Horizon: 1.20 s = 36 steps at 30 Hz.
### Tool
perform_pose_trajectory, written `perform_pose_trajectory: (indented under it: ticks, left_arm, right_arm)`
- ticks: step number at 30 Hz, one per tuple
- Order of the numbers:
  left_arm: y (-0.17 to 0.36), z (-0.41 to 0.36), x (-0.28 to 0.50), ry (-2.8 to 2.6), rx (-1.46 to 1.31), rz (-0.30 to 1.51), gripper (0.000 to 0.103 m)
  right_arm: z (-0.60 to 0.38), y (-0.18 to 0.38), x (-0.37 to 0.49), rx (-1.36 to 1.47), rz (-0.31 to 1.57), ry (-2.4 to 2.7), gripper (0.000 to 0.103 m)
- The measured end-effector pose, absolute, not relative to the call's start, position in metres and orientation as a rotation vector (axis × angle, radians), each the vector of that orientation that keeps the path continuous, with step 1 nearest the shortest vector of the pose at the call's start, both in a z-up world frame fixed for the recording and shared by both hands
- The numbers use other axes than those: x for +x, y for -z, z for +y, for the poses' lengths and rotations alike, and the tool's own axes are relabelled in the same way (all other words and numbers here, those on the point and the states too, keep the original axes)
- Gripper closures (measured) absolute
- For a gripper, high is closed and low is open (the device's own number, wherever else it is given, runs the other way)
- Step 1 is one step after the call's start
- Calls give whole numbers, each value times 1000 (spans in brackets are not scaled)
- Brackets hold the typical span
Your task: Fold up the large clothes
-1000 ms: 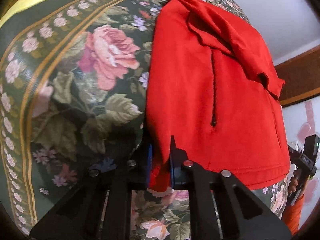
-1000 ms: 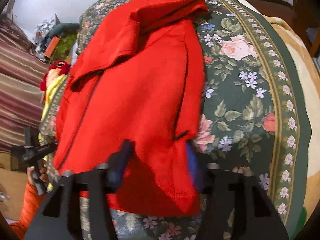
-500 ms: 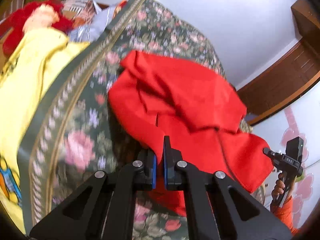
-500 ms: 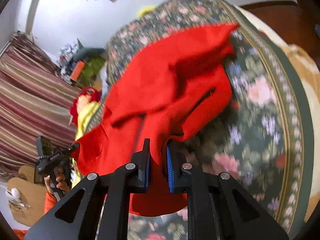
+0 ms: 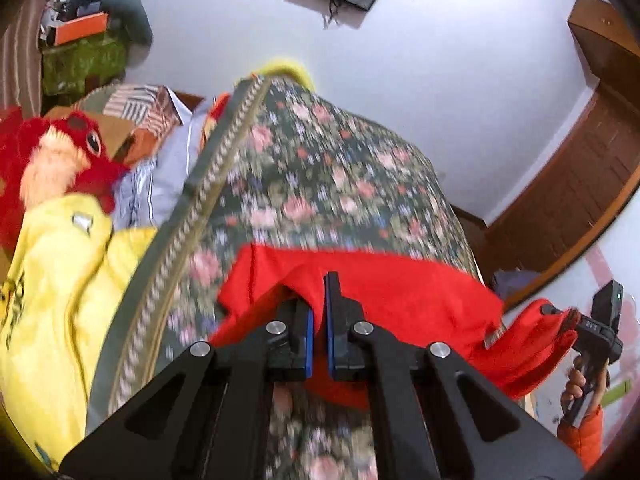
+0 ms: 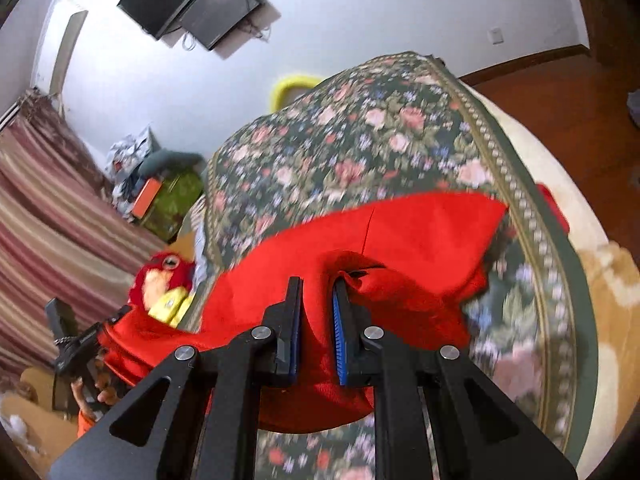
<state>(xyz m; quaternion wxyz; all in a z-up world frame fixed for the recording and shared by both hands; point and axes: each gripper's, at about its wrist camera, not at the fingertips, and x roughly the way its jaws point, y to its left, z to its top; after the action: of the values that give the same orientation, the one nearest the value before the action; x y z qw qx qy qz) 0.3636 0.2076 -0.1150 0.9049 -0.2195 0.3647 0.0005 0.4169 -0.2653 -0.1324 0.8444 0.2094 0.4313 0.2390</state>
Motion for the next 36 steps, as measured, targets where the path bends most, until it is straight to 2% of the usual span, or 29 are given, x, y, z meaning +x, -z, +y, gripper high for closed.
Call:
perform_pose_trajectory:
  ticks: [11,16,20,22,25,29,34,36]
  left_arm:
    - [187,210,463,-120,-369,869,100]
    - [224,200,482,-120,-324,949,99]
    - [242,185,484,-156,-189,997,99]
    - [244,183,481,-158,-148,1009,99]
    - [238,183,476,-149,-144,1016,95]
    - [207,179,465,-143,-126,947,81]
    - [161,163,452,-124,-56,837,80]
    - [150,155,447,-81,-61,827,75]
  right_arm:
    - [-248,169,485,325,967,-421,91]
    - [-252,186,495,293,999,-402,89]
    - [-268,174,491,183,912,-226,88]
    - [-287,170,491,255,909,-235,88]
    - [-311,161,485,338,911,-260,88]
    - [-310,151,466,261,899,-259,88]
    - [-268,150,446,137,906,-345,88]
    - [-244,151,438,78,901,-391,88]
